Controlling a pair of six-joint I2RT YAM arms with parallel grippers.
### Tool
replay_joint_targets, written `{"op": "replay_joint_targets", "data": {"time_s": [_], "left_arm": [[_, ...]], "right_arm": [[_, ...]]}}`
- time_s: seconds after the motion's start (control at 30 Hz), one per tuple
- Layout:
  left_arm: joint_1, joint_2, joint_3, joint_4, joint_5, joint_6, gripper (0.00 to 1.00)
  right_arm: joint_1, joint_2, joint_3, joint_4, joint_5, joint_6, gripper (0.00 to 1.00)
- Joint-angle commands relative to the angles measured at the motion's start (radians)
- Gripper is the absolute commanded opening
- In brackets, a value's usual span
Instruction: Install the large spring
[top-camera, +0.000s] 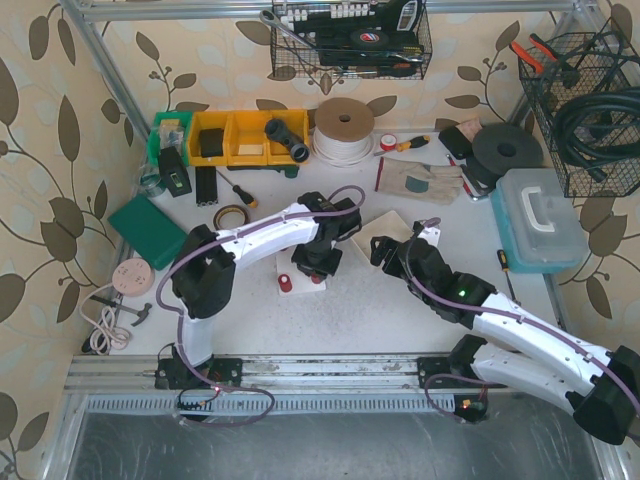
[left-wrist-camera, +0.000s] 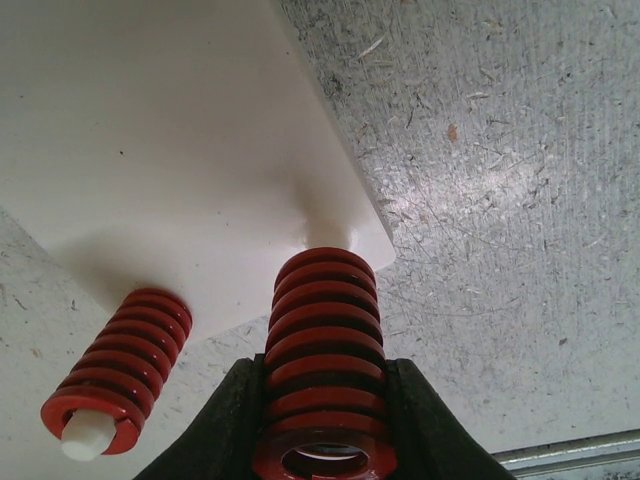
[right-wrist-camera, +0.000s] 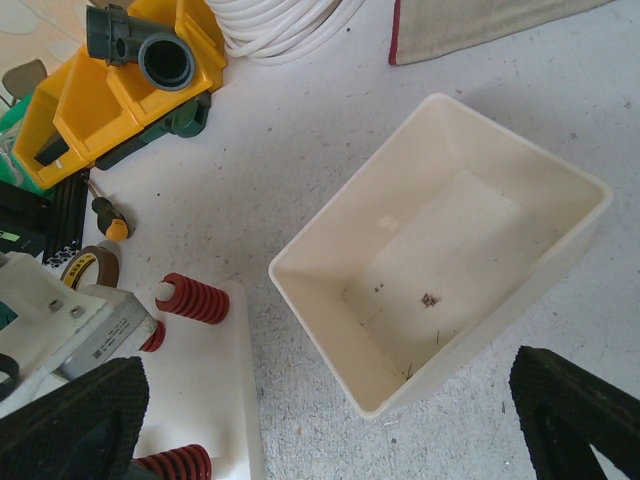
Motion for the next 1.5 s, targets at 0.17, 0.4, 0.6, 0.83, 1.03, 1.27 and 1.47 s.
{"op": "replay_joint_targets", "data": {"time_s": [0.17, 0.4, 0.6, 0.83, 1.03, 1.27, 1.47], "left_arm": [[0.018, 0.039, -0.007, -0.003, -0.007, 0.036, 0.00], [0.018, 0.044, -0.007, 0.000, -0.008, 0.038, 0.00], [0.018, 0.030, -0.002, -0.005, -0.012, 0.041, 0.00], [0.018, 0.004, 0.010, -0.024, -0.026, 0.044, 0.29], [0.018, -0.009, 0.054, -0.032, -0.033, 0.049, 0.41], [0.017, -0.053, 0.050, -0.025, -0.028, 0.039, 0.43], [0.018, -0.113, 0.075, -0.014, -0.049, 0.052, 0.43]], "right_arm": [[-0.003, 0.001, -0.017, 0.012, -0.002, 0.005, 0.97], [-0.002, 0.004, -0.015, 0.011, -0.001, 0.005, 0.97], [-0.003, 0.009, -0.014, 0.010, -0.001, 0.006, 0.97], [-0.002, 0.011, -0.010, 0.002, 0.001, 0.006, 0.97], [-0.001, 0.027, -0.004, -0.004, 0.007, 0.013, 0.97], [-0.001, 0.030, 0.007, -0.024, 0.008, 0.013, 0.98], [-0.001, 0.039, 0.021, -0.027, 0.005, -0.004, 0.98]]}}
